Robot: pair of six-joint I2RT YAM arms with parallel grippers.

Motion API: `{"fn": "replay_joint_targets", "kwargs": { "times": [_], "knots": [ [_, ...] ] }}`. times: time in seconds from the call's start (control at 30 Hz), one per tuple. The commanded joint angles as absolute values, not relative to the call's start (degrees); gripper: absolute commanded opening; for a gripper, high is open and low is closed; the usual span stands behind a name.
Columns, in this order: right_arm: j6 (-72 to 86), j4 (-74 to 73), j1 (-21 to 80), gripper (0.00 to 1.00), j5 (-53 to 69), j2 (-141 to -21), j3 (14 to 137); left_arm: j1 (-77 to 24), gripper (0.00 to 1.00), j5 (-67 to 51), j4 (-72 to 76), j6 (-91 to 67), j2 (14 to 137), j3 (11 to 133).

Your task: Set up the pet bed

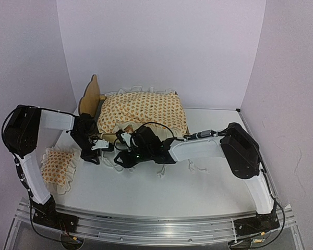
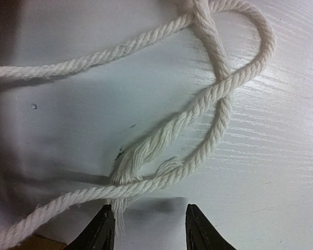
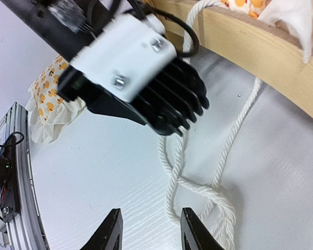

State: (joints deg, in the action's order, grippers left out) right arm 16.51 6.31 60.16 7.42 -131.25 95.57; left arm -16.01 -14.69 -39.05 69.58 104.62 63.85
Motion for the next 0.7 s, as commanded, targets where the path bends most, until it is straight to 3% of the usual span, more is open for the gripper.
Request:
{"fn": "replay_joint_targets", "kwargs": {
  "times": [0.0, 0.43, 0.5, 0.57, 0.6, 0.67],
  "knots": [
    [15.92, 7.12, 60.39, 0.38, 6.10, -126.65, 93.90, -15.66, 0.48, -13.73, -37.51, 70.83, 107.42, 66.99],
    [15.60, 7.01, 60.46, 0.39, 4.25, -124.23, 90.22, -15.59, 0.41, -9.58, -37.50, 69.22, 111.93, 68.51],
    [15.82, 5.29, 60.43, 0.41, 1.79, -125.05, 90.90, -15.59, 0.28, -9.19, -37.86, 69.18, 112.45, 68.81],
    [16.11, 1.77, 60.41, 0.44, -1.47, -126.71, 92.90, -15.59, 0.06, -8.37, -38.52, 68.90, 113.40, 69.05],
    [16.17, -0.71, 60.40, 0.45, -3.49, -127.69, 94.23, -15.54, 0.01, -7.96, -38.76, 68.73, 113.63, 68.93],
    [15.65, -5.05, 60.43, 0.47, -5.86, -129.64, 96.58, -15.42, 0.00, -7.84, -38.89, 68.45, 113.20, 68.32]
  ]
}}
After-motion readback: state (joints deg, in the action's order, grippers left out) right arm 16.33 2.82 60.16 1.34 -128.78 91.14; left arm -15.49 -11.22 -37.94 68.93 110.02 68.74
